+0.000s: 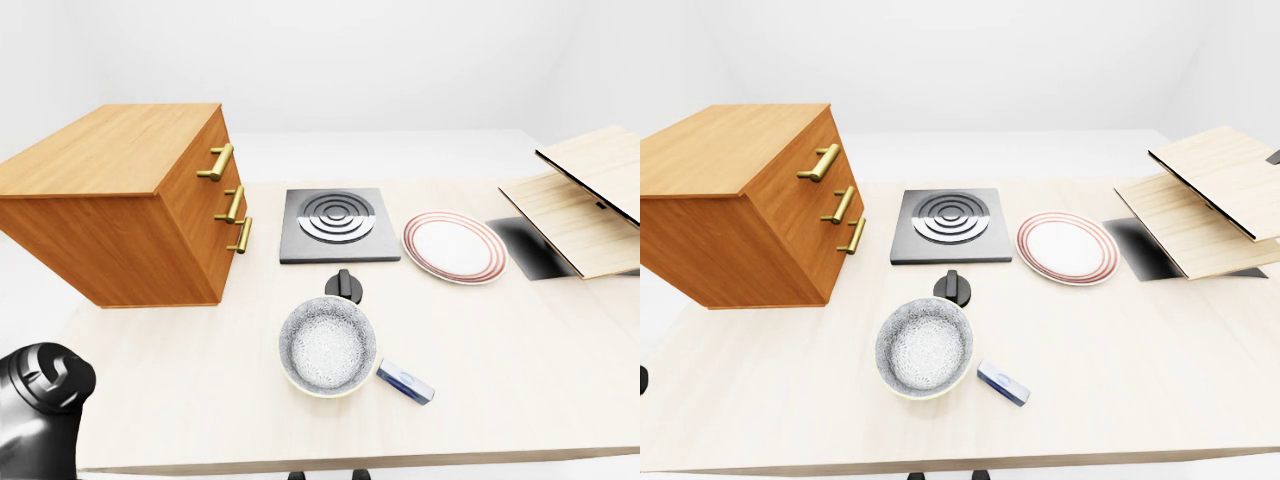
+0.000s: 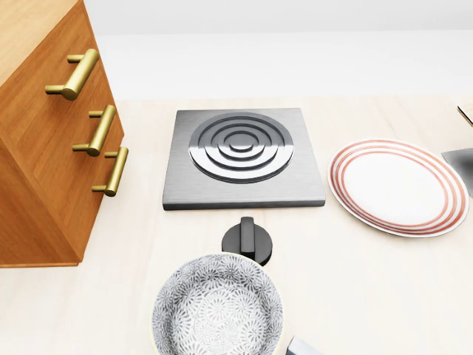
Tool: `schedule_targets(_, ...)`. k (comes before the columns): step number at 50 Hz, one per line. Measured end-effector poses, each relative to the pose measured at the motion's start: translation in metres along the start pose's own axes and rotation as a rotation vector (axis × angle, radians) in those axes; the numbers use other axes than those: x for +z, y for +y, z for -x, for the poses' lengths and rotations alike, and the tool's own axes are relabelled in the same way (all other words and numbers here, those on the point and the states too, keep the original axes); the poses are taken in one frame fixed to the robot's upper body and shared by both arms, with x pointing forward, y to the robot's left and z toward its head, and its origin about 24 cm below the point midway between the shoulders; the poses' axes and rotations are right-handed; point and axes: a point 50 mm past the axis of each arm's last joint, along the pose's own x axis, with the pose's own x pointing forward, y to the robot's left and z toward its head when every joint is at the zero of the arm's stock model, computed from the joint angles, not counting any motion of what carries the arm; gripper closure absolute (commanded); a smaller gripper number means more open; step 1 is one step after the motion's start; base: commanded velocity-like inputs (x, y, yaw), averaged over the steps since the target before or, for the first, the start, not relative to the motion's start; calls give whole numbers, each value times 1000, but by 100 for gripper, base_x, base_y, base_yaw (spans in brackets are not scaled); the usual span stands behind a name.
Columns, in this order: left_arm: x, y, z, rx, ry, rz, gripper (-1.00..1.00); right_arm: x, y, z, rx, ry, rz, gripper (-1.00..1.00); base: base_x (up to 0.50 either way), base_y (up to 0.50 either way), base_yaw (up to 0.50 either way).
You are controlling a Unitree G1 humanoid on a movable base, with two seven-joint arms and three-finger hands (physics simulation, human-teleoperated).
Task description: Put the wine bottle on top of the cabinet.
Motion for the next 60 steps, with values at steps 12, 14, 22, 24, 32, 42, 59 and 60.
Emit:
schedule_targets(12, -66, 15, 26, 84, 389, 217, 93, 0, 0, -1, -8, 5, 2, -100, 0, 0, 0)
schedule_targets(14, -75, 17, 31, 94, 435, 228, 94, 0, 0, -1, -10, 6, 2, -100, 0, 0, 0)
schedule_targets(22, -104, 20, 52, 111, 566, 239, 93, 0, -1, -1, -23, 5, 1, -100, 0, 0, 0)
schedule_targets(24, -109, 21, 56, 112, 587, 231, 94, 0, -1, 0, -26, 5, 2, -100, 0, 0, 0)
schedule_targets(32, -125, 22, 71, 106, 653, 203, 93, 0, -1, 0, -31, 9, 4, -100, 0, 0, 0)
schedule_targets(42, -145, 19, 88, 70, 733, 124, 93, 0, -2, 1, -34, 17, 9, -100, 0, 0, 0)
schedule_targets(59, -178, 14, 121, 15, 886, 35, 92, 0, 0, 4, -10, 37, 20, -100, 0, 0, 0)
schedule_targets(60, -180, 14, 123, 12, 894, 31, 92, 0, 0, 4, -8, 38, 21, -100, 0, 0, 0)
